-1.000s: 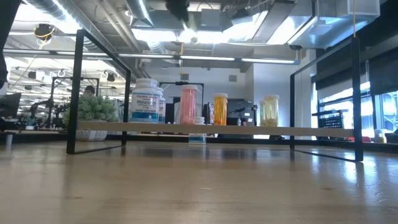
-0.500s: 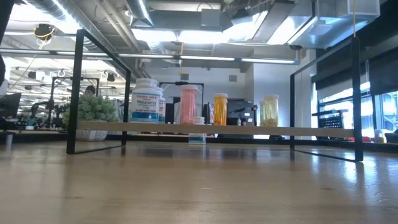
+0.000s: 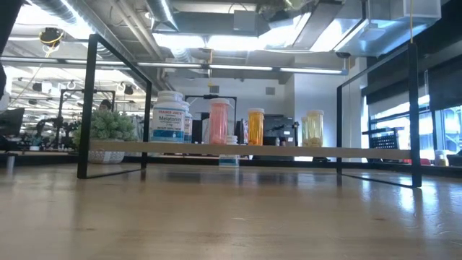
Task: Pick and place medicine bottles onto shelf by color
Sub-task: Put the yellow pill bottle on the shelf aligned with the other yellow pill bottles
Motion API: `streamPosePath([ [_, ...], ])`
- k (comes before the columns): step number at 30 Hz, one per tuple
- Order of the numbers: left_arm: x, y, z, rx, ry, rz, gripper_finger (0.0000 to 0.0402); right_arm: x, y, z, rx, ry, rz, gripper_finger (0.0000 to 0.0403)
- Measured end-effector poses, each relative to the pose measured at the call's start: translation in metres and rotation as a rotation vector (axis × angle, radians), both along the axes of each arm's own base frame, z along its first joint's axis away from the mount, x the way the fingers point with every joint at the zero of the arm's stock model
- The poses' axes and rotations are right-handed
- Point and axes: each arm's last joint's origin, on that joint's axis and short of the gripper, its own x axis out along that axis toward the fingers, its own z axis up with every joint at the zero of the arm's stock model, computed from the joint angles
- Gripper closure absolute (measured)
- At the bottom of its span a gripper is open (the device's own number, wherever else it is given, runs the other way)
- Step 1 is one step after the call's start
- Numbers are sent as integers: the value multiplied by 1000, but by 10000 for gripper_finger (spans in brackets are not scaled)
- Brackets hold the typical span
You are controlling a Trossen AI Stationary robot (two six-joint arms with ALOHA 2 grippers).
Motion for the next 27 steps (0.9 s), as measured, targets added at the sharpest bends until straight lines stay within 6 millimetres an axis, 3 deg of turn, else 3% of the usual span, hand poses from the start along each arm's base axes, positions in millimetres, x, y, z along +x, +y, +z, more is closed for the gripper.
streamPosePath([
  [3,0,2,-2,15,11,-7,316,4,-1,0,70,34,-108,230],
  [9,2,4,0,25,-11,-14,316,22,-2,-8,39,67,-264,230],
  [27,2,2,1,32,-13,-30,316,59,2,-27,25,113,-277,230],
])
